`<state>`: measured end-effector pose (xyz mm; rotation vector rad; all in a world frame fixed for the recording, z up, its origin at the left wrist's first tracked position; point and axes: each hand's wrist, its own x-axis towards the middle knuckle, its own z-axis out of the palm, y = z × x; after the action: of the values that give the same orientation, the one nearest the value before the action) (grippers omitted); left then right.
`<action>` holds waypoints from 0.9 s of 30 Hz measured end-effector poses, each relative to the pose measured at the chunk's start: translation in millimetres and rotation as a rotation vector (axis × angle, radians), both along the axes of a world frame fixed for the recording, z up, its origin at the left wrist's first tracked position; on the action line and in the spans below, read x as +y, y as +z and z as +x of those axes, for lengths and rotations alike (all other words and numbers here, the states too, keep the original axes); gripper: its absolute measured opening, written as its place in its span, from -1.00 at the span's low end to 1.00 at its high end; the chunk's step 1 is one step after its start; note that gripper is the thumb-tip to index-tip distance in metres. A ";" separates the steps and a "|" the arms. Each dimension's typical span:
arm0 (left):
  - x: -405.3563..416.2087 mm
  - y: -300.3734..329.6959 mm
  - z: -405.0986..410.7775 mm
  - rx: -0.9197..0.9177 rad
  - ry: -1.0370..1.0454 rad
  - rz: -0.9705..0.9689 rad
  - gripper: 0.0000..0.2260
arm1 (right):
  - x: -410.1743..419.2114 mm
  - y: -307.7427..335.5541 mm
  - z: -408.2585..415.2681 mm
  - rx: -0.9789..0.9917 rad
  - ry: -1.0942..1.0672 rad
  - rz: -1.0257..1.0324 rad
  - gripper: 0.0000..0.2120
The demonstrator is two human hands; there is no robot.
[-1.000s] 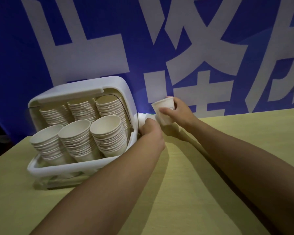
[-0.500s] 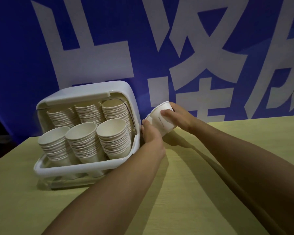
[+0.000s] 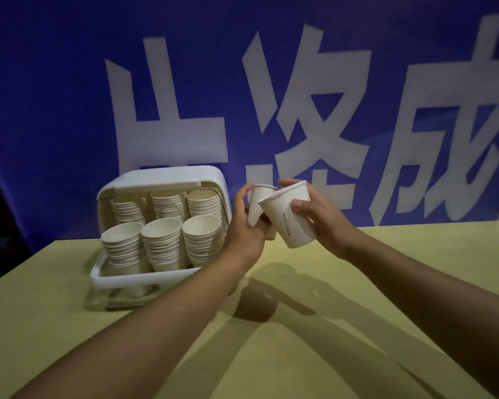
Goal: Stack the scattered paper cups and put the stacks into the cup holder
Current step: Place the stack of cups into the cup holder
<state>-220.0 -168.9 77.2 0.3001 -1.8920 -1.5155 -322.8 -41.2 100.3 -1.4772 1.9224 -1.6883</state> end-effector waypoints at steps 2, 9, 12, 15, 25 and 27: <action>-2.0 11.8 27.6 0.021 -0.027 -0.087 -0.40 | 2.1 12.4 22.1 -0.010 0.048 -0.014 -0.51; -55.9 36.7 130.1 0.074 0.252 -0.205 -0.52 | -34.0 40.9 95.4 -0.029 0.115 -0.025 -0.54; -86.8 39.1 167.6 0.115 0.415 -0.261 -0.55 | -63.5 44.9 113.0 0.015 0.037 -0.039 -0.55; -116.5 38.7 193.5 0.117 0.528 -0.325 -0.53 | -96.6 45.8 123.6 0.055 -0.067 -0.047 -0.43; -173.9 30.6 177.8 -0.095 0.596 -0.457 -0.31 | -134.4 37.4 101.2 0.258 -0.329 0.055 -0.30; -179.7 25.3 172.9 -0.154 0.591 -0.455 -0.31 | -130.2 32.5 94.7 0.270 -0.337 0.093 -0.31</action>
<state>-47.2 -348.7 102.5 0.7022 -1.9657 -0.6702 -228.2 -171.4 132.8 -1.4752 2.4771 -1.5574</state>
